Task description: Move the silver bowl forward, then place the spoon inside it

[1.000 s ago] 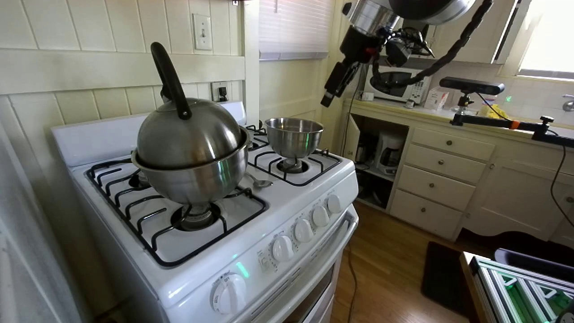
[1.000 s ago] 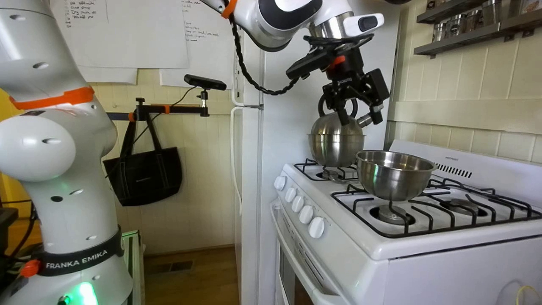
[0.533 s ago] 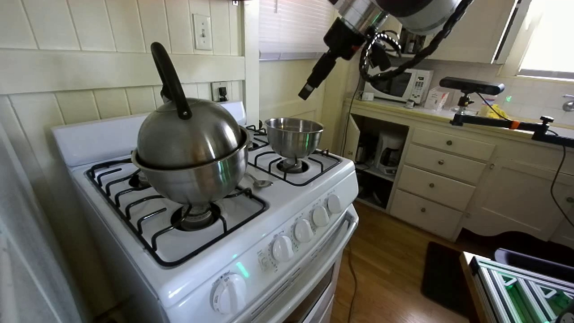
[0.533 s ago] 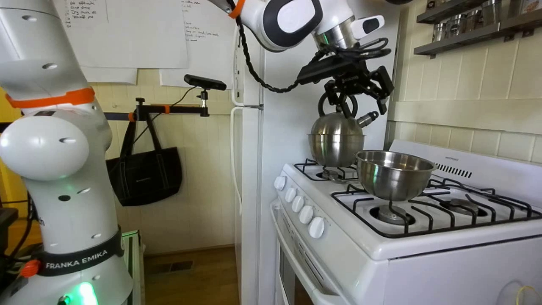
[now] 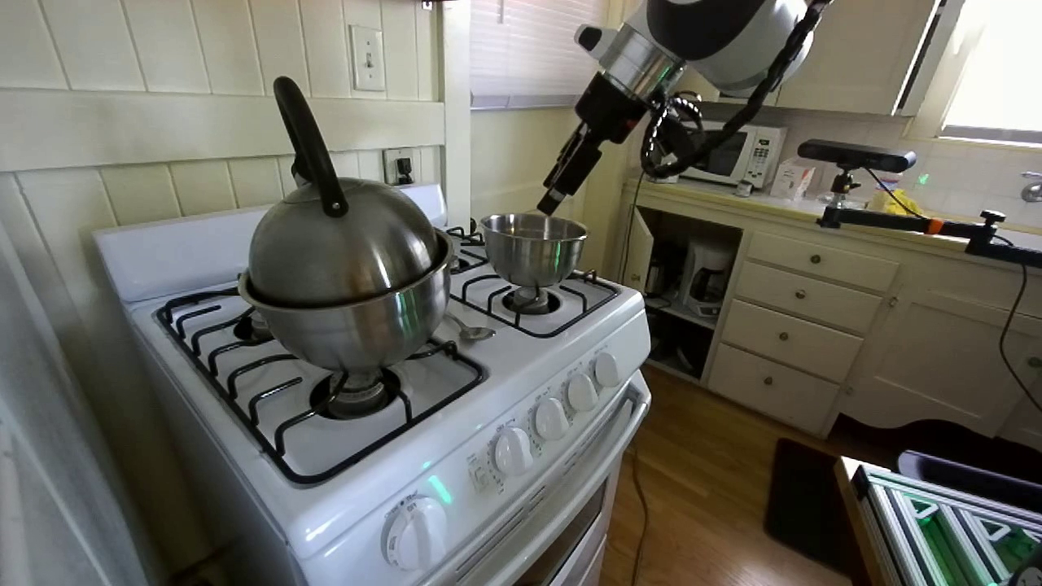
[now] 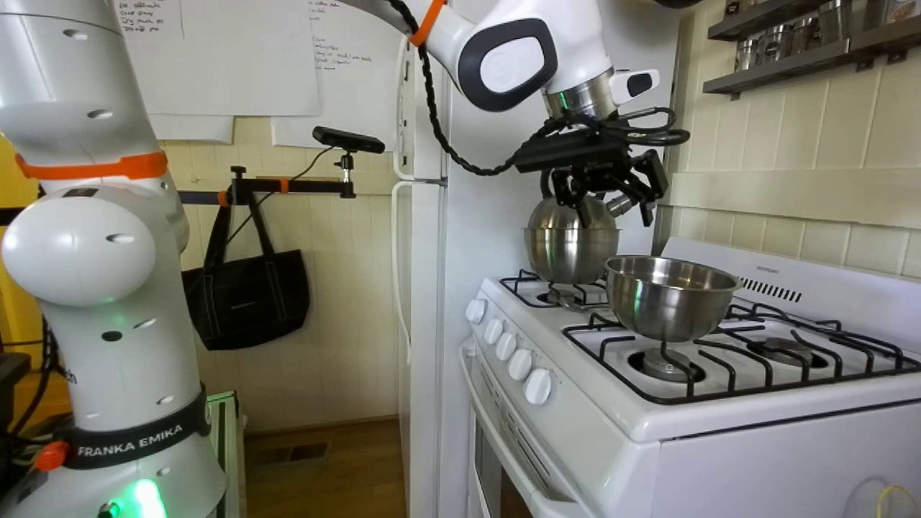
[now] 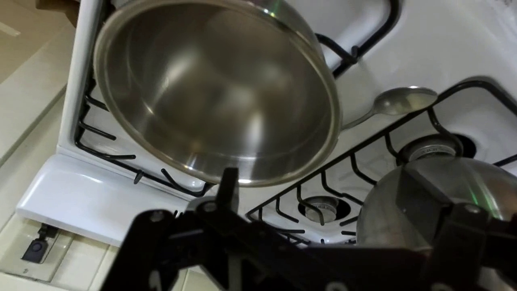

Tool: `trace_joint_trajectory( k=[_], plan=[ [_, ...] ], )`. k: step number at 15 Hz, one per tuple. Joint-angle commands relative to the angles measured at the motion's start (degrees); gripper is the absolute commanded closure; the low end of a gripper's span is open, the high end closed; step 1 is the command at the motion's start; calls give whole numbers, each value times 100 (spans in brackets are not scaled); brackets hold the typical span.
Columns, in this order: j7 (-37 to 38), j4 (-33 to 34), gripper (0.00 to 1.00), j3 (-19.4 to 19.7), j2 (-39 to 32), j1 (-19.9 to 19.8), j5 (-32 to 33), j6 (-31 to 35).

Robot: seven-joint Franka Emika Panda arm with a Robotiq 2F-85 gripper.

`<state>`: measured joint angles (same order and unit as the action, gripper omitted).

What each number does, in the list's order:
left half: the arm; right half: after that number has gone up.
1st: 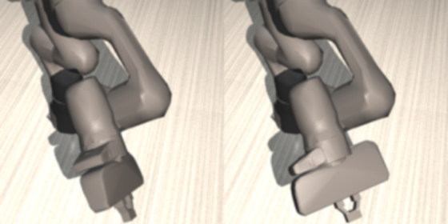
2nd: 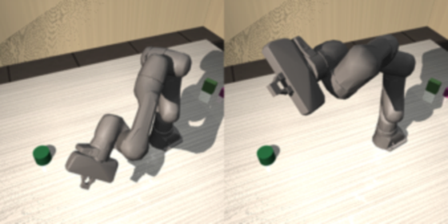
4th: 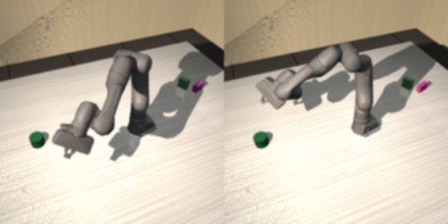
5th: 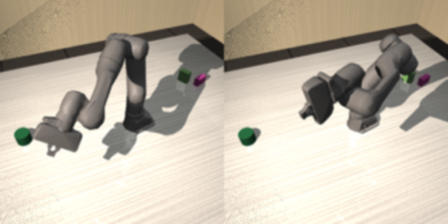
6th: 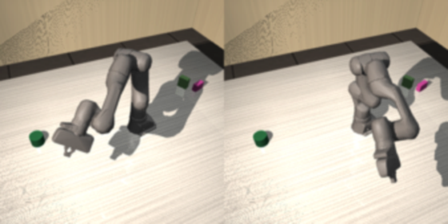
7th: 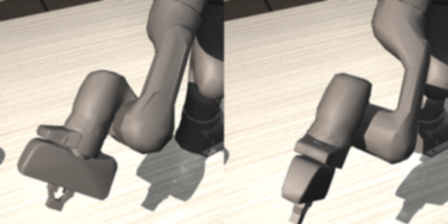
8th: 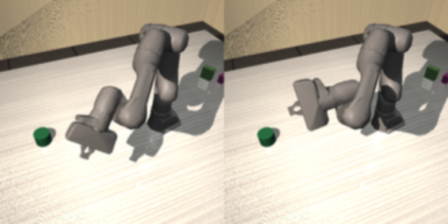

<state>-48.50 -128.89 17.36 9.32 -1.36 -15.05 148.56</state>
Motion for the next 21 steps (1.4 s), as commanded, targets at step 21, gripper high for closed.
trace_joint_trajectory(
  k=[21],
  plan=[
    [-73,614,25,-654,-1175,-441,502,-178]
  ],
)
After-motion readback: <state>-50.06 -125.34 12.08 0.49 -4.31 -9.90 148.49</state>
